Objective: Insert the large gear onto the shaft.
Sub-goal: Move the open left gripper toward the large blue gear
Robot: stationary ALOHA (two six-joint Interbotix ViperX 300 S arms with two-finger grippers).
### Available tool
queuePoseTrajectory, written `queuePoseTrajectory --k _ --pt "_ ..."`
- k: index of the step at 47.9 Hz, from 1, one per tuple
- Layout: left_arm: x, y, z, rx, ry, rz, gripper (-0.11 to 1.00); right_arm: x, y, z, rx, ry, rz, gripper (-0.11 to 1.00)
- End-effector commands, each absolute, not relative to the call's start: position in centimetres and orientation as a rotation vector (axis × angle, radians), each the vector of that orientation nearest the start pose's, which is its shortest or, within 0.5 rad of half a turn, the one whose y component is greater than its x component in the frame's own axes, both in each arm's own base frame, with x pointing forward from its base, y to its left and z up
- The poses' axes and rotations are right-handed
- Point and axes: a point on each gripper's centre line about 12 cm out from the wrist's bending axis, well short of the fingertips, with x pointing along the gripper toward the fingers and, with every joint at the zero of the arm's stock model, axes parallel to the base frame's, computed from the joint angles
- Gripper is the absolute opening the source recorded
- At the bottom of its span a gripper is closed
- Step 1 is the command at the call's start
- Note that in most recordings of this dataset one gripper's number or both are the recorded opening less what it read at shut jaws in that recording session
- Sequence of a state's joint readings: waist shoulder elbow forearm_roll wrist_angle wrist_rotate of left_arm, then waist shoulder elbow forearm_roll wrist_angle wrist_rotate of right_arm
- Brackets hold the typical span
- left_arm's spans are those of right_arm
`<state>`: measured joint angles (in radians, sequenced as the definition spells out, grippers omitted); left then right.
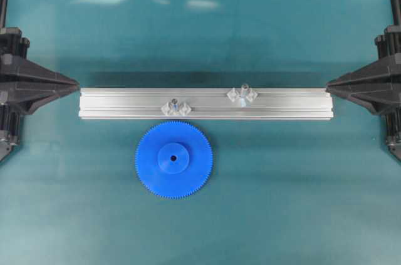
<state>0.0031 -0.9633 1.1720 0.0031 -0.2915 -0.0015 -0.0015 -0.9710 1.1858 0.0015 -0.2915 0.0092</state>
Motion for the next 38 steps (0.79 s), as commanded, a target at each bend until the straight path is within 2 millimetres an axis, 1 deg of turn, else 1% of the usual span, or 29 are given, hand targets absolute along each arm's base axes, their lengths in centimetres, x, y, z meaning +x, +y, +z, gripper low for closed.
queuePoseTrajectory --k 1,4,7,9,13,22,29,38 --pt "20.7 -0.2 29.5 -0.007 -0.063 -0.012 0.11 20.1 0.0 29.3 0.014 -0.078 -0.002 0.16" --pt "21.2 -0.2 29.5 -0.016 -0.049 -0.014 0.1 20.3 -0.1 28.9 0.044 -0.052 -0.008 0.18" --pt "21.8 -0.3 29.7 -0.018 -0.04 -0.017 0.01 20.6 -0.2 28.5 0.072 -0.02 -0.011 0.11" --pt "22.2 -0.4 29.8 -0.018 -0.035 -0.02 -0.01 20.8 -0.1 28.3 0.085 0.0 -0.011 0.08" --pt "22.9 -0.4 29.7 -0.016 -0.011 -0.021 -0.01 21.1 -0.1 27.7 0.106 0.043 -0.013 0.05" --pt "24.1 -0.6 28.4 -0.013 0.091 -0.028 -0.01 21.8 -0.1 26.7 0.116 0.127 -0.017 0.05" --pt "24.7 -1.2 28.5 -0.012 0.151 -0.049 -0.01 21.9 -0.3 26.3 0.116 0.169 -0.024 0.05" --pt "25.6 -1.6 27.4 -0.007 0.346 -0.058 -0.01 21.8 -0.8 25.9 0.12 0.229 -0.051 0.05"
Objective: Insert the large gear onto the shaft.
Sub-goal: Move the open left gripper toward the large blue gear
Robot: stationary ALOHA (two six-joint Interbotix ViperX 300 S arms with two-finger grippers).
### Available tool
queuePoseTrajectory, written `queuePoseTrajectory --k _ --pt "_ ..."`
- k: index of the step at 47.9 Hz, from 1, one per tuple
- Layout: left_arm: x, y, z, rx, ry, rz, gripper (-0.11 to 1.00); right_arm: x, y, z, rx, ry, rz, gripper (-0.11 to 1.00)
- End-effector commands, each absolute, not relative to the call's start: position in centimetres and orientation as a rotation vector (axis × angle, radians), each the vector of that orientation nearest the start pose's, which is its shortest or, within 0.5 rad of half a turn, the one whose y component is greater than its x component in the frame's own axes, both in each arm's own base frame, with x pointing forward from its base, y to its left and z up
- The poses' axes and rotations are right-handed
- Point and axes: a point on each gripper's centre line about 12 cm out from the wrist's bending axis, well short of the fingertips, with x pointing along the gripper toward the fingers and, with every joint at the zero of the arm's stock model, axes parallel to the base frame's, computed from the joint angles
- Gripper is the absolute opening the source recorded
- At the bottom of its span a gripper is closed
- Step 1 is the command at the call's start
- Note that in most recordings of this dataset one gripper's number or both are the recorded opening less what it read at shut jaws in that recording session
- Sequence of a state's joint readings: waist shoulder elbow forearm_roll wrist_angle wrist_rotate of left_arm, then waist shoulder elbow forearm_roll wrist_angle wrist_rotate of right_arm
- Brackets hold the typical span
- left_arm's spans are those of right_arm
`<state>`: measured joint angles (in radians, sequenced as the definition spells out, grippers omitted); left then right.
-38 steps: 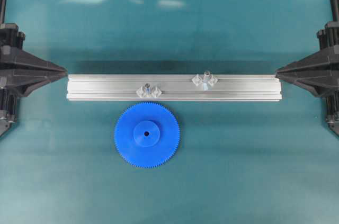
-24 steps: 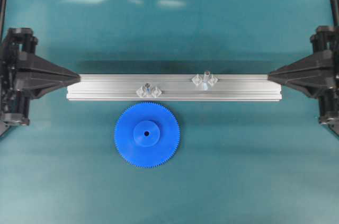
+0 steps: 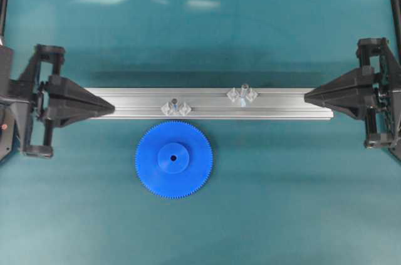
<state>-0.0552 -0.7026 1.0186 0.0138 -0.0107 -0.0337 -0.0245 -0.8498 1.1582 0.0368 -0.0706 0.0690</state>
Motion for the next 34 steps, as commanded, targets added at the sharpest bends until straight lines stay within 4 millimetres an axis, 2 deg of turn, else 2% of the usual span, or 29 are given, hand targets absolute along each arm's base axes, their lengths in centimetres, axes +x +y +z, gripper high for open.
queuePoseTrajectory --k 1,16,24,34 --pt "25.7 -1.6 27.4 -0.007 0.362 -0.057 -0.01 21.8 -0.9 25.9 0.12 0.234 -0.054 0.05" --pt "28.0 -1.9 25.7 0.007 0.539 -0.059 -0.01 21.6 -1.2 25.6 0.12 0.262 -0.069 0.05" --pt "29.5 -2.3 25.5 0.01 0.563 -0.07 -0.01 21.5 -1.2 25.1 0.123 0.302 -0.073 0.05" --pt "31.2 -2.7 24.2 0.01 0.614 -0.075 -0.01 21.2 -1.2 24.2 0.125 0.375 -0.076 0.05"
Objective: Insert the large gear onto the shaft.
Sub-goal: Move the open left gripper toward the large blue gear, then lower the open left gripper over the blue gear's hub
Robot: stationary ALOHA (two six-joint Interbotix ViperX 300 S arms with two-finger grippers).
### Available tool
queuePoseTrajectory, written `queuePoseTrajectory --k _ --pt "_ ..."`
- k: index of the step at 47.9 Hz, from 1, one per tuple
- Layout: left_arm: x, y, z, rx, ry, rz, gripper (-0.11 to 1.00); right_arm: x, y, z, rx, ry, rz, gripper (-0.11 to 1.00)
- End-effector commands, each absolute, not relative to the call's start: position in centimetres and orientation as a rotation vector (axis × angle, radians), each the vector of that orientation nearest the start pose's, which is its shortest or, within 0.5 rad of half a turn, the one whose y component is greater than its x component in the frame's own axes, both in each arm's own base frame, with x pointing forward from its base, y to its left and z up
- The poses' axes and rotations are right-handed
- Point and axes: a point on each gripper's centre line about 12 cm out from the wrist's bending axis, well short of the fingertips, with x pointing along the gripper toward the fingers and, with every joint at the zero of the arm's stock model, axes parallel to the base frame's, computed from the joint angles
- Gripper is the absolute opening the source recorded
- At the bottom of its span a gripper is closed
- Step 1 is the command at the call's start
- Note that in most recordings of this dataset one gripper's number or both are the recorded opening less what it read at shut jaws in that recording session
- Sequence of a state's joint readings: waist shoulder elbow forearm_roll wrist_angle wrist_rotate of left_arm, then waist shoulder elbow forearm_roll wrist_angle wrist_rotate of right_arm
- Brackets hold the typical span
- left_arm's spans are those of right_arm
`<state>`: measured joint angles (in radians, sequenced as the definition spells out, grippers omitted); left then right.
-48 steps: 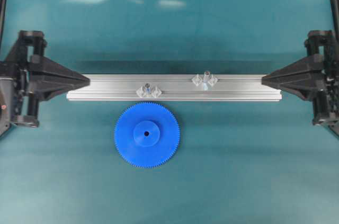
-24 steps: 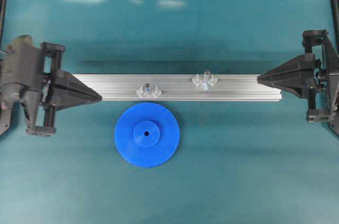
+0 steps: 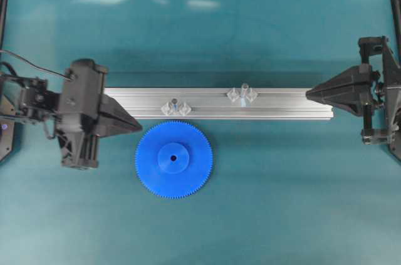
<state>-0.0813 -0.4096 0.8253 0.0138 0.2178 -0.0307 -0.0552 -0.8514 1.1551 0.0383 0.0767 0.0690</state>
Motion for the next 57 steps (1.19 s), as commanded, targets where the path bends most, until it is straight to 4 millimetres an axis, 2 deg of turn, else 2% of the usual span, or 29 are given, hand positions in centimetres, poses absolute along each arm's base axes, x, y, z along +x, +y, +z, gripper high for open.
queuePoseTrajectory --k 1,22,45,57 --pt "31.3 -2.7 24.1 0.008 0.618 -0.075 -0.01 21.2 -1.2 24.1 0.125 0.381 -0.074 0.05" --pt "33.7 -3.4 20.7 0.021 0.805 -0.083 -0.01 20.7 -1.1 22.7 0.129 0.45 -0.078 0.05" --pt "36.2 -5.1 19.3 0.045 0.874 -0.117 -0.01 20.3 -1.1 21.9 0.137 0.487 -0.081 0.05" --pt "37.2 -5.2 18.1 0.046 0.961 -0.111 -0.01 20.2 -1.1 21.8 0.137 0.49 -0.081 0.05"
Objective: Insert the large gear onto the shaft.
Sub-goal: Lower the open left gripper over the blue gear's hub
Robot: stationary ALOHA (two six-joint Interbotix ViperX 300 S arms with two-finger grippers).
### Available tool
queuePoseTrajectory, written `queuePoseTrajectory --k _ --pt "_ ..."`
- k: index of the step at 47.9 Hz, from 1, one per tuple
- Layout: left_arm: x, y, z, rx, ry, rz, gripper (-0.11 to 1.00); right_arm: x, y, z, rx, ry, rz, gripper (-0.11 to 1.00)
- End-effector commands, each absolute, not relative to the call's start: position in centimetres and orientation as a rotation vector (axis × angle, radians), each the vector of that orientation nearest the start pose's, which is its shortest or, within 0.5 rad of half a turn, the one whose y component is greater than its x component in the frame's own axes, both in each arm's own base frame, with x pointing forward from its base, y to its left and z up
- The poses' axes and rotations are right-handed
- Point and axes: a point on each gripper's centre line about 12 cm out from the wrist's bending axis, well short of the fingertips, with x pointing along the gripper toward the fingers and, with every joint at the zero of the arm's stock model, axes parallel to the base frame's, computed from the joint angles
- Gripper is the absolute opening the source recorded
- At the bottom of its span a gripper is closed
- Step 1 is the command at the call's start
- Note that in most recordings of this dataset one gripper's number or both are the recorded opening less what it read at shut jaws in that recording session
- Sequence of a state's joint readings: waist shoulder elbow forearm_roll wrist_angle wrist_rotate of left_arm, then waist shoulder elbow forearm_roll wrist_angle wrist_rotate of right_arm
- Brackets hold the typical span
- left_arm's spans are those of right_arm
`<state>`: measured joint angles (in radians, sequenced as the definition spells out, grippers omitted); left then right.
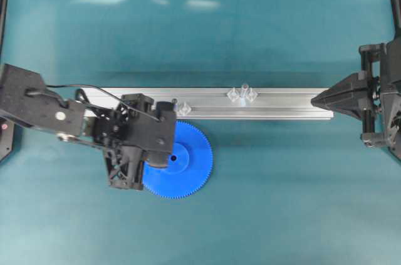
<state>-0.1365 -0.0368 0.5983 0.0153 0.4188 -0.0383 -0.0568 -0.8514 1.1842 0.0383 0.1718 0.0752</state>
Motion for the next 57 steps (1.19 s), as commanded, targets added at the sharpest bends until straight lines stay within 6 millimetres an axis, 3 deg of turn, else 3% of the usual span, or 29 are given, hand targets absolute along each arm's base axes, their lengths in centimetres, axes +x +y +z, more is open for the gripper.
queuePoseTrajectory --k 1,17,35,57 --pt "37.3 -5.2 18.1 0.046 0.969 -0.11 -0.01 20.2 -1.1 21.7 0.137 0.491 -0.081 0.05" --pt "39.1 -5.5 17.2 0.055 1.021 -0.109 -0.01 19.9 -1.1 21.2 0.141 0.534 -0.082 0.05" --pt "38.9 -5.4 16.3 0.069 1.126 -0.107 -0.01 19.4 -1.0 20.9 0.141 0.537 -0.082 0.05" --pt "40.4 -5.6 16.0 0.071 1.14 -0.107 -0.01 18.6 -1.0 20.4 0.142 0.542 -0.082 0.05"
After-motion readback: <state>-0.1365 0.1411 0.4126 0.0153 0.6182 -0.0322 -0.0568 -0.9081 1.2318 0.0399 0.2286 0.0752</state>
